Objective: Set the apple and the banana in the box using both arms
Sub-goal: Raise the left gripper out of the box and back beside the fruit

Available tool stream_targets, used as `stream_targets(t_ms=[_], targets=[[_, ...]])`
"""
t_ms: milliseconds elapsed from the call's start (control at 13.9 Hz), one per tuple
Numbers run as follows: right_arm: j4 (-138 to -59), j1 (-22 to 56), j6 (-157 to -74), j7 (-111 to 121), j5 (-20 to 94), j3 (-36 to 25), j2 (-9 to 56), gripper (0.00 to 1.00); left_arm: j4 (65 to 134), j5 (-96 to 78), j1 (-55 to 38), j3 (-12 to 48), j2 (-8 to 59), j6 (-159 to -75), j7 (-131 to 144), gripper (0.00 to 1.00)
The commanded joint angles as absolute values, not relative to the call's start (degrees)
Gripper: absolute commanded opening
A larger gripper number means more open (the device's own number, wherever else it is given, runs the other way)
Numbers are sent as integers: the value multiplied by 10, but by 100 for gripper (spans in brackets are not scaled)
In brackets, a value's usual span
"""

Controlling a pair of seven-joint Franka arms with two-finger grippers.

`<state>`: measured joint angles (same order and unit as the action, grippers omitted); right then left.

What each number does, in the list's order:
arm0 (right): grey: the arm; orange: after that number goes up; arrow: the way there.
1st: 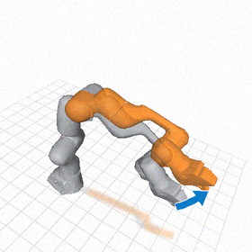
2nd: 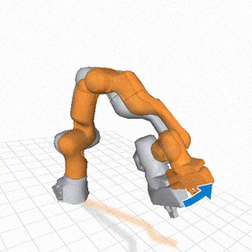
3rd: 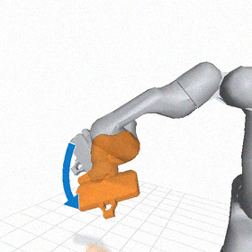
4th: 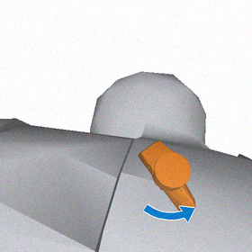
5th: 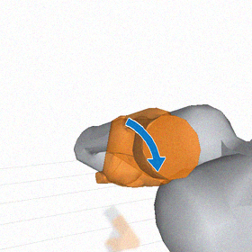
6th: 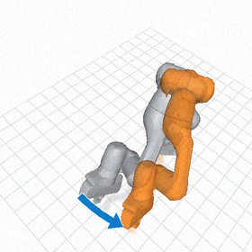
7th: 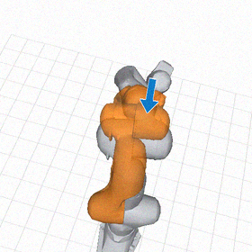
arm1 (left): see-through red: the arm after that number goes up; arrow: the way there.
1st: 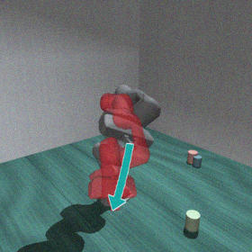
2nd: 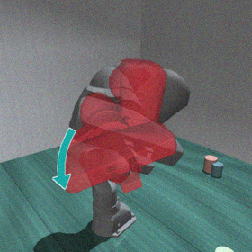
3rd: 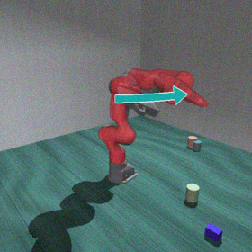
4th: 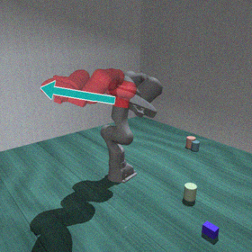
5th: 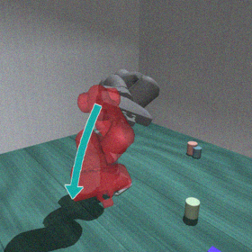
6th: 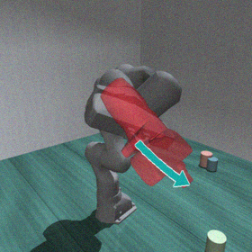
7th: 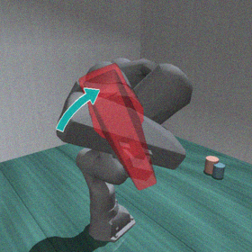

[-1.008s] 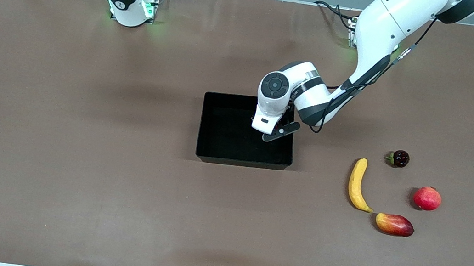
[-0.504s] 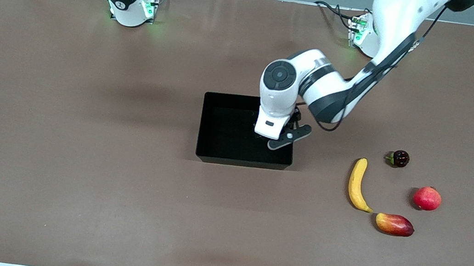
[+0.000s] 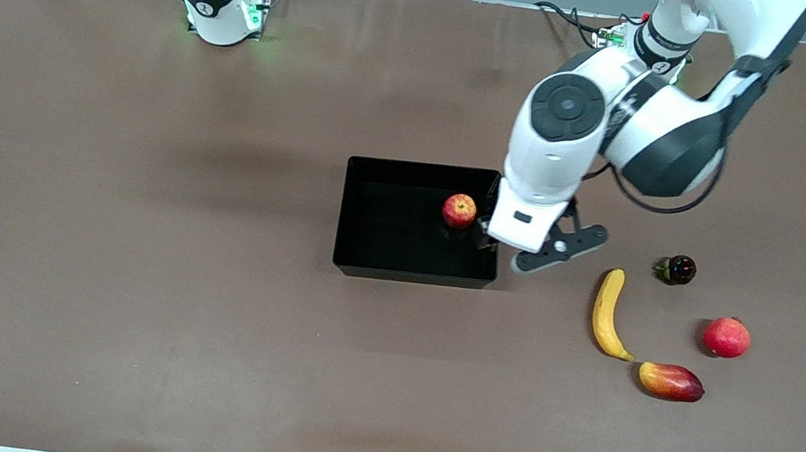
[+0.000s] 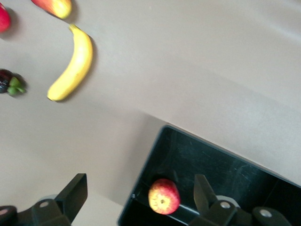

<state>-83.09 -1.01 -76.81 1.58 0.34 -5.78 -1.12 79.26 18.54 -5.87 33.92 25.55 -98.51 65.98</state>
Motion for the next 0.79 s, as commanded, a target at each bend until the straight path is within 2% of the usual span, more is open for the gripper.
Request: stream_targets(t_ms=[0, 720], targets=[[-819, -25, -758, 24, 9, -48, -5, 100, 799, 129, 4, 343, 196, -966, 578, 100], [-822, -30, -758, 25, 15, -48, -5, 100, 800, 98, 182, 342, 98, -887, 246, 100]])
